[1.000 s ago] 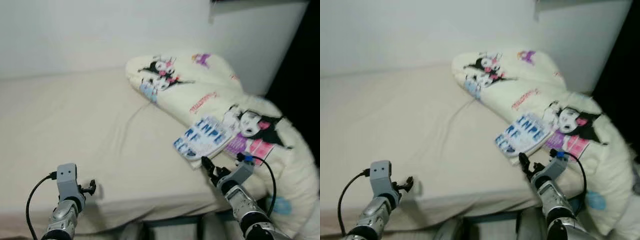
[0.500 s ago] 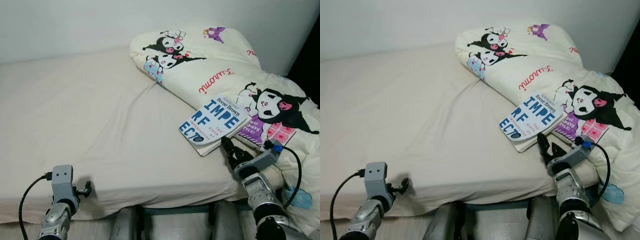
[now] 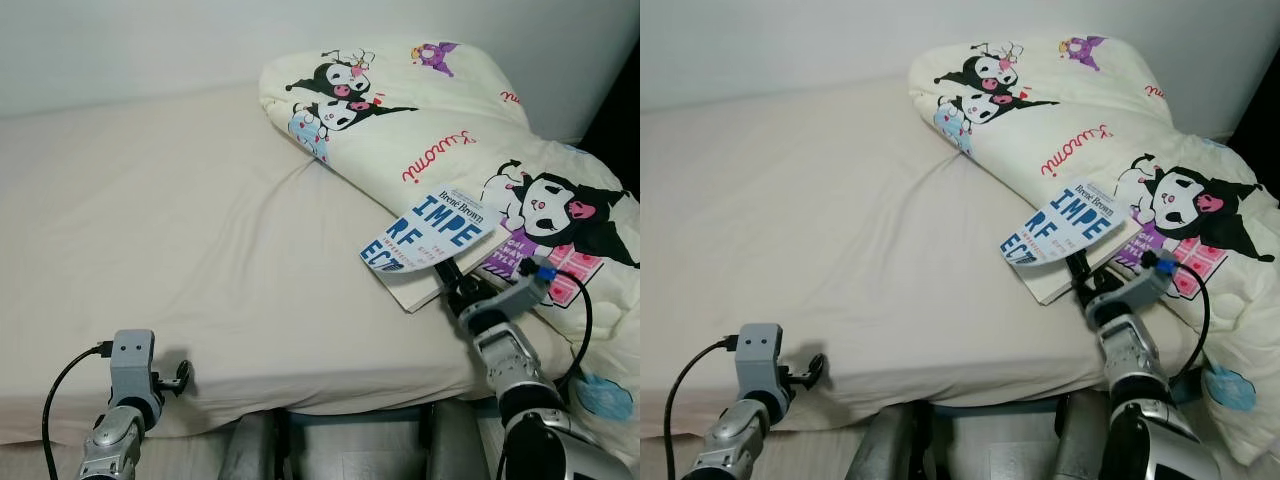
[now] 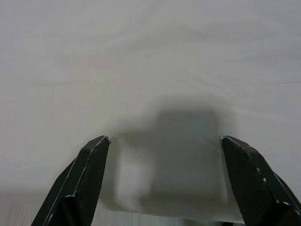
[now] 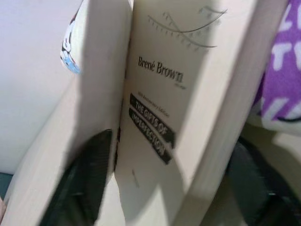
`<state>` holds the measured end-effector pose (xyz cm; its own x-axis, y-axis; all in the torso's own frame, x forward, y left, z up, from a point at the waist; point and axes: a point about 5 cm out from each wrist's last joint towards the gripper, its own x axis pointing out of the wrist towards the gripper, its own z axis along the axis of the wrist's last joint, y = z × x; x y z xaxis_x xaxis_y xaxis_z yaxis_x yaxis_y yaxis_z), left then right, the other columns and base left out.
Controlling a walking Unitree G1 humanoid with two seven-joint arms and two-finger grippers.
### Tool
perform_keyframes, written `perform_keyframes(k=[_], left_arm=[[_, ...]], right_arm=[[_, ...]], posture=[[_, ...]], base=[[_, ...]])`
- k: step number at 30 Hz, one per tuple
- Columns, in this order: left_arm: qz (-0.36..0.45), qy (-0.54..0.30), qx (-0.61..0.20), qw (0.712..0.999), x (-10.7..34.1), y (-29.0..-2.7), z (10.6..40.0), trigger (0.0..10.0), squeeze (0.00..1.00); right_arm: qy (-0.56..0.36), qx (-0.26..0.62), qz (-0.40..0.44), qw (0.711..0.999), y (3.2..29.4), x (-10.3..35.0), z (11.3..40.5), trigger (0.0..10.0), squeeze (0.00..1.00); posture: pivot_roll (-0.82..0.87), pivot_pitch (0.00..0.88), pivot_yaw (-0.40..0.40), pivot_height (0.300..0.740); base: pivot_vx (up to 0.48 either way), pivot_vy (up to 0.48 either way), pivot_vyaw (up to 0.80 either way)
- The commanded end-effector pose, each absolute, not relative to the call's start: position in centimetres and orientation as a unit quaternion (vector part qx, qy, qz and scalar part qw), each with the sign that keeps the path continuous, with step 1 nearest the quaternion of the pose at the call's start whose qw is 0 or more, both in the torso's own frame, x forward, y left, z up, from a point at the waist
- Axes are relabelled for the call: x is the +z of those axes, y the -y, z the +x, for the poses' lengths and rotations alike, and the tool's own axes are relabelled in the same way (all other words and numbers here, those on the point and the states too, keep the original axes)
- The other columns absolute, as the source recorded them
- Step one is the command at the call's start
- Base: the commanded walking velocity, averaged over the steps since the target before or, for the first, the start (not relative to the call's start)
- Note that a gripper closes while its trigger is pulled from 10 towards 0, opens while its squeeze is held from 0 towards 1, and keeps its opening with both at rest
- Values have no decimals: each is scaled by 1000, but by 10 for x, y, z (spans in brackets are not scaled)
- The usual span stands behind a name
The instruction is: Clean up the room
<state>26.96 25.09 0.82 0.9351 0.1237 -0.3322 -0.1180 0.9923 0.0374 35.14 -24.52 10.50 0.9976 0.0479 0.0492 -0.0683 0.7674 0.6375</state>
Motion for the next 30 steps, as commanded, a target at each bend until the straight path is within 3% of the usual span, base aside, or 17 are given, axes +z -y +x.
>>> perform_keyframes(k=[1,13,17,19,21,23,24,25,27,28,30], left_arm=[[10,-183,62,981,2,-252,262,10000,0],[-12,-99,95,990,46,-262,299,10000,0],[-61,-39,94,993,76,-269,318,10000,0],[-131,20,44,990,104,-268,335,10000,0],[-131,20,44,990,104,-268,335,10000,0],[-170,42,3,985,116,-262,342,10000,0],[-215,65,-71,972,130,-250,349,10000,0],[-215,65,-71,972,130,-250,349,10000,0],[-295,113,-232,920,160,-223,353,10000,0],[-295,113,-232,920,160,-223,353,10000,0],[-333,149,-343,866,184,-206,348,10000,0]], right_arm=[[2,30,349,937,241,99,351,0,0],[61,58,344,935,248,132,363,0,0],[80,112,332,933,241,145,367,0,0],[93,205,291,930,227,164,369,0,0],[93,205,291,930,227,164,369,0,0],[102,256,273,922,222,175,369,0,0],[110,332,240,906,217,193,364,0,0],[110,332,240,906,217,193,364,0,0],[89,478,166,858,208,216,343,0,0],[89,478,166,858,208,216,343,0,0],[30,566,115,816,205,217,323,0,0]], posture=[[97,252,159,580],[80,212,132,580],[62,188,120,580],[33,149,116,580],[33,149,116,580],[9,127,107,580],[-8,113,100,580],[-8,113,100,580],[-38,89,89,580],[-38,89,89,580],[-58,82,88,580]], base=[[0,0,0],[0,0,0],[0,0,0],[0,0,0],[0,0,0],[0,0,0],[0,0,0],[0,0,0],[0,0,0],[0,0,0],[0,0,0]])
